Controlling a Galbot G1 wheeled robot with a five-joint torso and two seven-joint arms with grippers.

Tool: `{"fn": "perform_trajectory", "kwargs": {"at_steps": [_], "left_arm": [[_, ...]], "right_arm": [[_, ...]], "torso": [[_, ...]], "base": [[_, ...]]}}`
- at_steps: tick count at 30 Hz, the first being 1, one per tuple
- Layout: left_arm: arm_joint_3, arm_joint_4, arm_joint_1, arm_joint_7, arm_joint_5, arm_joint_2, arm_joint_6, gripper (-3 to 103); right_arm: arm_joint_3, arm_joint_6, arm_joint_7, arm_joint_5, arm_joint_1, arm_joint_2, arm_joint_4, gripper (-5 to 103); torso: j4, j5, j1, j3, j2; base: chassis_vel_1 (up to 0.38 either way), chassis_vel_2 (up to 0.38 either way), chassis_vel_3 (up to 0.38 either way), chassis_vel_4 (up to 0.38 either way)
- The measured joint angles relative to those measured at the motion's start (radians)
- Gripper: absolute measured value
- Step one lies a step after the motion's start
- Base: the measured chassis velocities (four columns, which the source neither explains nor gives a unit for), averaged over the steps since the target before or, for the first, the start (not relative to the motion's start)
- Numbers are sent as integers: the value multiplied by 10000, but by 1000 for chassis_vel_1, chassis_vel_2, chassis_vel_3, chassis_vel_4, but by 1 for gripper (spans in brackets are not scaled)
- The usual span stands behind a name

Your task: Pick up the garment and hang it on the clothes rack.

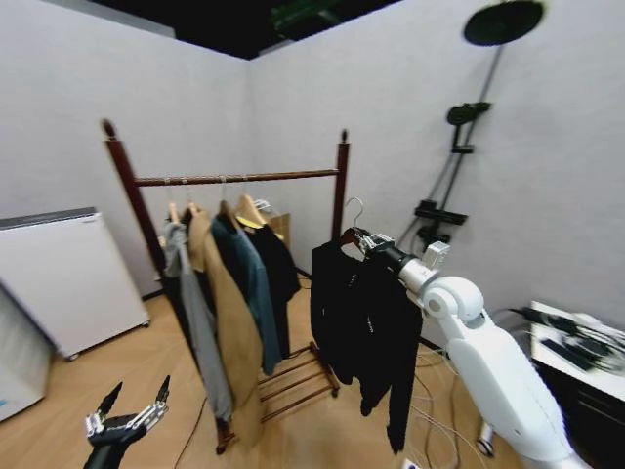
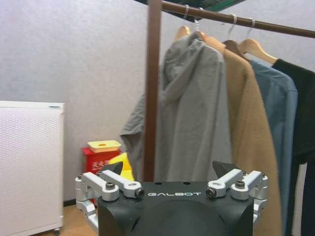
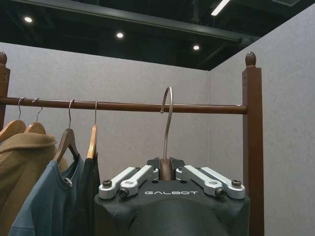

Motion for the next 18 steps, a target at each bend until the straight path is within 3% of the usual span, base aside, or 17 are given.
{"fn": "perform_trajectory", "kwargs": {"at_steps": [11,18], "left_arm": [[0,0,0,0,0,0,0,100],[0,0,0,0,0,0,0,100]], "right_arm": [[-104,262,246,-506,-168,106,46,9],[-180,245,187,-830,-233,148,256,9]], "torso": [[-10,0,-3,-1,1],[-7,-1,0,0,-1]], "base": [[9,15,23,19],[-89,108,95,-100]]}}
